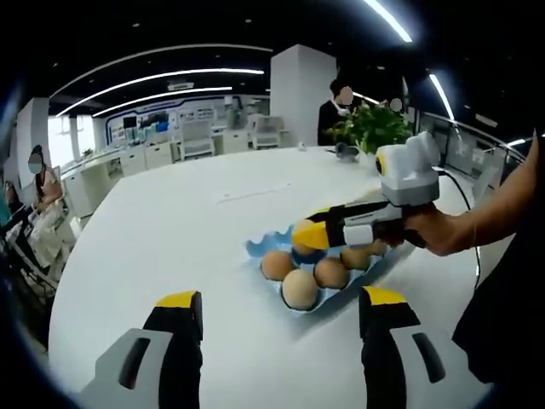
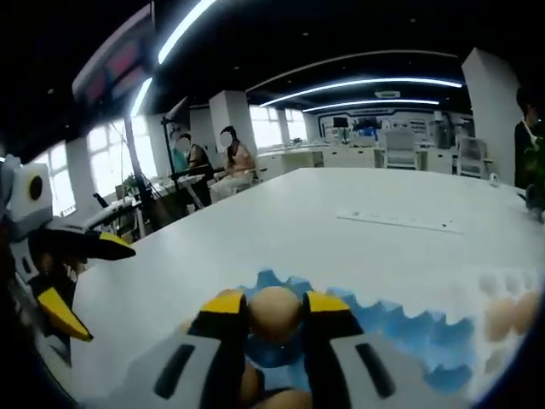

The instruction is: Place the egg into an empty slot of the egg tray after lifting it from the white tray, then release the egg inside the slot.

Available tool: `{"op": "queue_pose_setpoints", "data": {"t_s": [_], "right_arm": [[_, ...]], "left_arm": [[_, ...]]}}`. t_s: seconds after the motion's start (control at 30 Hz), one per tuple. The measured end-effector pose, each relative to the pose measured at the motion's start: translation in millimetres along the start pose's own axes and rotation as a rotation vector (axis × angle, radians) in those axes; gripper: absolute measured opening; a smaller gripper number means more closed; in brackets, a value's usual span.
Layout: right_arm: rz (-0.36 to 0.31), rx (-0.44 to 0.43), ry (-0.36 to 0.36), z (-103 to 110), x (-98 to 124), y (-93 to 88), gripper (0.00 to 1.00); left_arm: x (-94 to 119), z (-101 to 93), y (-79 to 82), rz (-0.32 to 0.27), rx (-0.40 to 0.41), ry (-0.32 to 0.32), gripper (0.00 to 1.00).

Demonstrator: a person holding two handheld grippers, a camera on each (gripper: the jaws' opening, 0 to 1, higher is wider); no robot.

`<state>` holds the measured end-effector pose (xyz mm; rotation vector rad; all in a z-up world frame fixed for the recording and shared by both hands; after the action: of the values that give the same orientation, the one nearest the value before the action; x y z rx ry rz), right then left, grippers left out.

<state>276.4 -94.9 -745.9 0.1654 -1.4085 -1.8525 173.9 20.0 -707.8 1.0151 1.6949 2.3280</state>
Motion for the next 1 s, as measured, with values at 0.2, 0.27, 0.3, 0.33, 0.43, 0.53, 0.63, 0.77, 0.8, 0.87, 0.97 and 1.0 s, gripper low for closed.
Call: {"op": "queue_pose_setpoints", "data": {"t_s": [0.2,0.27,0.3,0.33,0.43,0.53,0.63,0.77,0.8,0.87,0.97,1.0], "right_arm": [[0.018,-0.014,-0.01,-2,-2,-5.6,0.25],[0.032,-0.012,-0.011,-3,-2,-9.8,0.25],[0.035,-0.011,-0.011,-3,-2,-11.3,0.25],[0.041,-0.011,-0.013,-3,-3,-13.1,0.26],[0.044,-0.009,-0.016,-6,-5,-12.7,0.26],[0.045,0.024,-0.019,-6,-4,-12.5,0.26],[0.047,0.04,-0.017,-5,-5,-12.9,0.25],[0.045,0.016,-0.014,-5,-4,-11.2,0.25],[0.046,0.019,-0.013,-4,-4,-11.7,0.25],[0.048,0.021,-0.011,-3,-3,-11.8,0.25],[0.05,0.022,-0.009,-3,-2,-12.1,0.25],[0.052,0.021,-0.008,-3,-2,-12.4,0.25]], "left_arm": [[-1,0.0,0.6,0.001,-0.004,0.001,0.76],[-1,-1.1,2.1,-0.007,0.003,-0.005,0.76],[-1,-0.9,2.5,-0.009,0.005,-0.005,0.76],[-2,-1.0,2.7,-0.009,0.004,-0.005,0.76],[-2,-0.7,2.5,-0.008,0.003,-0.006,0.76],[-2,-0.3,1.6,-0.002,-0.004,-0.005,0.76],[-2,-0.1,3.1,-0.008,0.003,-0.002,0.76],[-1,-1.0,3.6,-0.007,-0.005,-0.005,0.76],[-1,-1.3,3.5,-0.007,-0.006,-0.005,0.76],[-1,-1.7,3.6,-0.007,-0.007,-0.008,0.76],[-1,-1.3,3.9,-0.009,-0.007,-0.005,0.76],[-1,-1.3,4.4,-0.011,-0.006,-0.005,0.76]]}}
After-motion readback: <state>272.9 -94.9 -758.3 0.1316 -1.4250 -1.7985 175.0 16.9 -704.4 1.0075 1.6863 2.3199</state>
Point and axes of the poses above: the point that each gripper's makers call its tool centre point, and the gripper's own axes: x roughly backward along the fingers, z roughly to its left, y roughly out of its top, the point moved 3 cm from there along x, roughly backward along the fingers, and after that the axes turned 14 degrees about -x, right-handed, at the moved point
